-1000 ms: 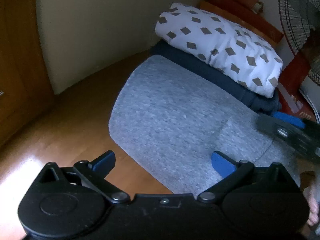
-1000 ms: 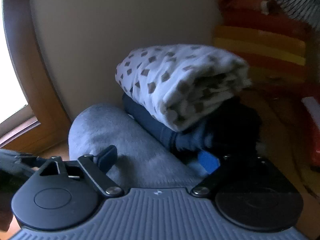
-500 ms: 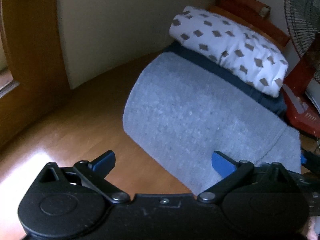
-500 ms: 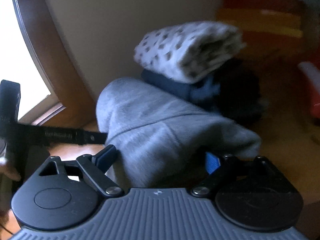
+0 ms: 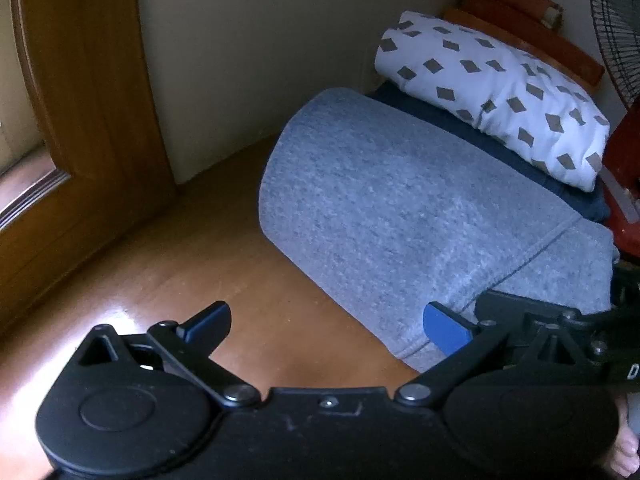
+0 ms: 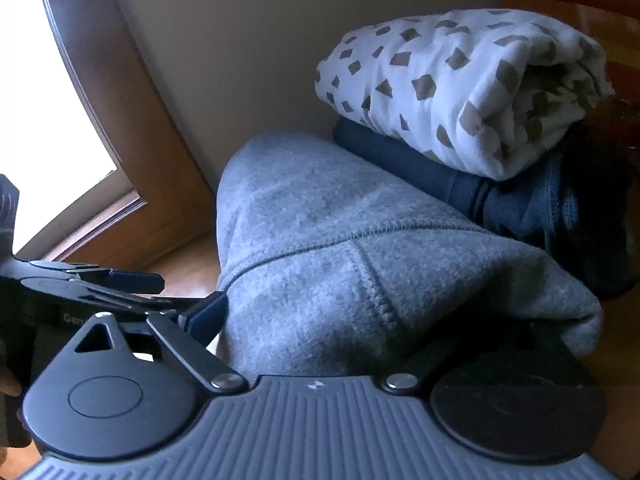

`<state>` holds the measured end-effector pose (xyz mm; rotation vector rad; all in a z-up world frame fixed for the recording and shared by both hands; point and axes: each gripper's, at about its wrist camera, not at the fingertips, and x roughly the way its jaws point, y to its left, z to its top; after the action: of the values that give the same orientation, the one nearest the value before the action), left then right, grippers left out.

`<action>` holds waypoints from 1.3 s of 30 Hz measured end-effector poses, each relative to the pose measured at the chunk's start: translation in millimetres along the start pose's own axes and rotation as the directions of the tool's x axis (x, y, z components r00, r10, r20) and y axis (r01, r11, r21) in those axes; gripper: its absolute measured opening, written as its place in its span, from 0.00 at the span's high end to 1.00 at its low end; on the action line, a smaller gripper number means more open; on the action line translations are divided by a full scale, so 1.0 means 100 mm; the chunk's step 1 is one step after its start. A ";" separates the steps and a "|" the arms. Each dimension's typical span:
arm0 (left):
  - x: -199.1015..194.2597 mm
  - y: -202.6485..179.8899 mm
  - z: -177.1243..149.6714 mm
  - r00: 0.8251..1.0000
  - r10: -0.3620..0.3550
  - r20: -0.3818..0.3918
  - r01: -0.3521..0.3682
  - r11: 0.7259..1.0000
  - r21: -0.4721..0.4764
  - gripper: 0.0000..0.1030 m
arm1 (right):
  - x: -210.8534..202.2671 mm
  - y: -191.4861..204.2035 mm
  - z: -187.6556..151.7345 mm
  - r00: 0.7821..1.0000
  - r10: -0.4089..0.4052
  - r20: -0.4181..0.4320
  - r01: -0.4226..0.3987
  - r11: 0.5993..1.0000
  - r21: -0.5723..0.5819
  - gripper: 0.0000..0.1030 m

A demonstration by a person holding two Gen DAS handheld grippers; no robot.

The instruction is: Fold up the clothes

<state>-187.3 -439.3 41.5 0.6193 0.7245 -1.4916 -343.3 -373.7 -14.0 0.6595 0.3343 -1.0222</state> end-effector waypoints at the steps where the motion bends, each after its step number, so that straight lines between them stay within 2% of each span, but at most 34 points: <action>1: -0.01 0.01 -0.01 1.000 -0.003 -0.001 0.003 1.000 0.000 0.00 | -0.02 0.01 -0.01 1.000 -0.004 -0.002 0.004 1.000 0.001 0.07; 6: -0.06 0.08 -0.09 1.000 -0.004 -0.018 0.004 1.000 0.021 0.00 | -0.32 0.08 -0.09 0.998 -0.038 0.040 0.036 0.998 0.050 0.07; 10: -0.13 0.15 -0.23 0.998 -0.038 -0.045 0.039 0.999 0.021 0.00 | -0.62 0.22 -0.27 0.988 -0.120 0.096 0.111 0.989 0.097 0.07; 15: -0.39 0.16 -0.53 0.987 -0.159 -0.030 0.160 0.987 0.036 0.00 | -0.90 0.41 -0.56 0.974 -0.194 0.122 0.166 0.964 0.208 0.07; 18: -0.57 0.17 -0.77 0.963 -0.270 -0.010 0.270 0.962 0.034 0.00 | -0.98 0.56 -0.72 0.972 -0.214 0.092 0.186 0.952 0.243 0.07; 19: -0.63 0.19 -0.84 0.959 -0.282 0.002 0.282 0.959 0.035 0.00 | -1.00 0.62 -0.78 0.971 -0.222 0.088 0.196 0.950 0.243 0.07; 21: -0.75 0.18 -0.95 0.962 -0.272 0.025 0.271 0.961 0.054 0.00 | -1.04 0.75 -0.88 0.967 -0.242 0.081 0.217 0.948 0.233 0.07; 24: -0.91 0.15 -1.04 0.980 -0.189 0.059 0.179 0.973 0.142 0.00 | -1.10 0.93 -1.02 0.961 -0.268 0.074 0.247 0.945 0.214 0.07; 26: -1.00 0.15 -1.11 0.984 -0.162 0.073 0.148 0.974 0.173 0.00 | -1.12 1.01 -1.08 0.961 -0.269 0.068 0.250 0.945 0.213 0.07; 31: -1.12 0.29 -1.21 0.977 -0.195 0.090 0.182 0.974 0.135 0.00 | -1.17 1.24 -1.17 0.953 -0.293 0.077 0.276 0.944 0.182 0.07; 39: -1.17 0.42 -1.26 0.971 -0.224 0.083 0.211 0.967 0.143 0.00 | -1.21 1.51 -1.26 0.948 -0.305 0.095 0.290 0.946 0.143 0.07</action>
<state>-145.9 -267.2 44.8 0.5756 0.6353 -1.7725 -266.9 -156.8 8.7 0.6731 0.2733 -1.3751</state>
